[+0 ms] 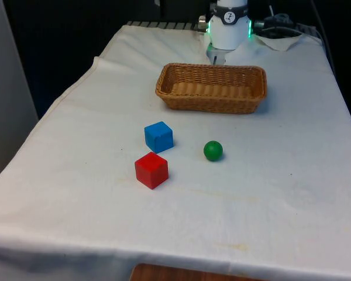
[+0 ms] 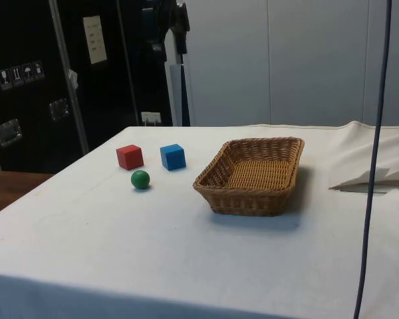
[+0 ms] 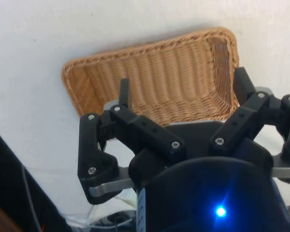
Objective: Place all non-red objects into the basket.
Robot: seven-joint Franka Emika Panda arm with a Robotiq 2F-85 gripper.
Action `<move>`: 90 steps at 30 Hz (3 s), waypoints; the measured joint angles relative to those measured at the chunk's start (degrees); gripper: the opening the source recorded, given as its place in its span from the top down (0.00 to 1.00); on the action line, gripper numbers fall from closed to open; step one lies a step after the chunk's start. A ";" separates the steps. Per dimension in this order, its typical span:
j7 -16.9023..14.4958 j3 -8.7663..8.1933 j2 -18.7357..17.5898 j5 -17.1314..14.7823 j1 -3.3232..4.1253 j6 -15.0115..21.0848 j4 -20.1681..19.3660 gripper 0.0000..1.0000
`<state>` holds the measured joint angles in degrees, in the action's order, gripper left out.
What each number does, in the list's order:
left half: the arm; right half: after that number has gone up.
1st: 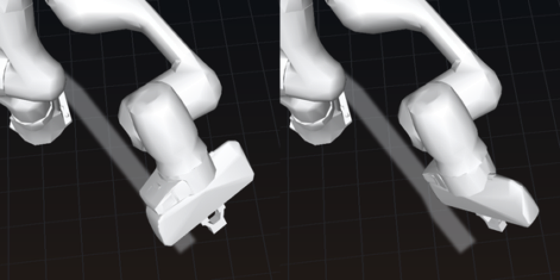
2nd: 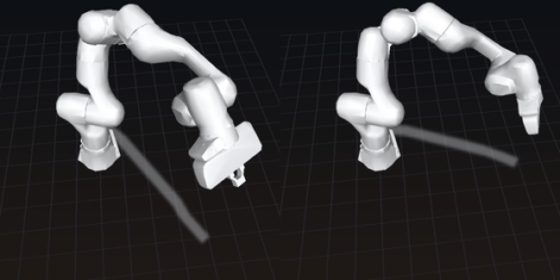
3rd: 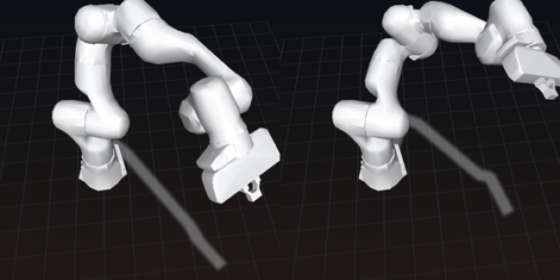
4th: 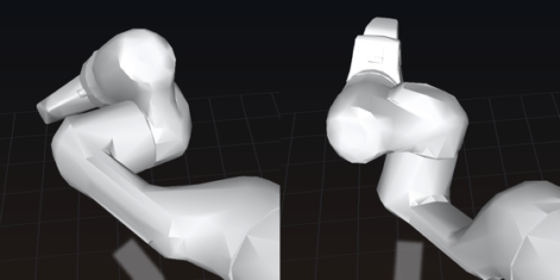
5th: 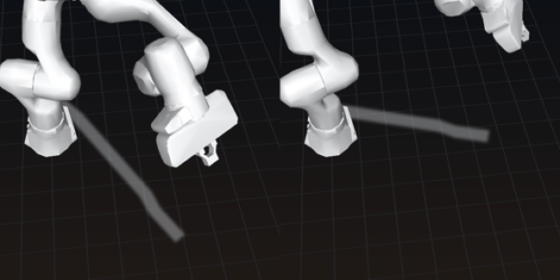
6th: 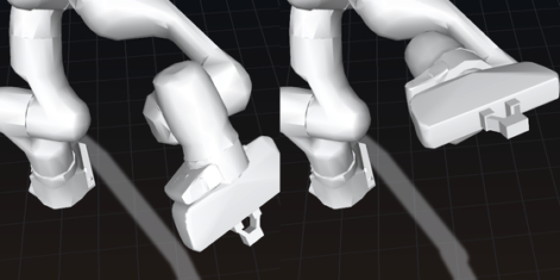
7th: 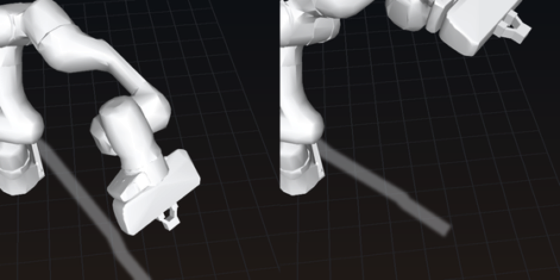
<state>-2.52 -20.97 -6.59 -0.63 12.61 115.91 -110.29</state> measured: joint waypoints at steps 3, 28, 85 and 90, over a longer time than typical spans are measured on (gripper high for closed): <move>1.43 0.00 -0.11 0.52 0.00 1.78 -0.74 0.00; 11.34 0.00 -3.90 1.20 0.00 13.75 -6.25 0.00; 20.68 -0.40 -22.86 -7.22 -0.69 30.77 -3.78 0.00; 20.51 -0.57 -25.15 -8.08 -0.92 30.77 -1.60 0.00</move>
<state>17.99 -21.54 -31.74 -8.71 11.69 146.68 -111.90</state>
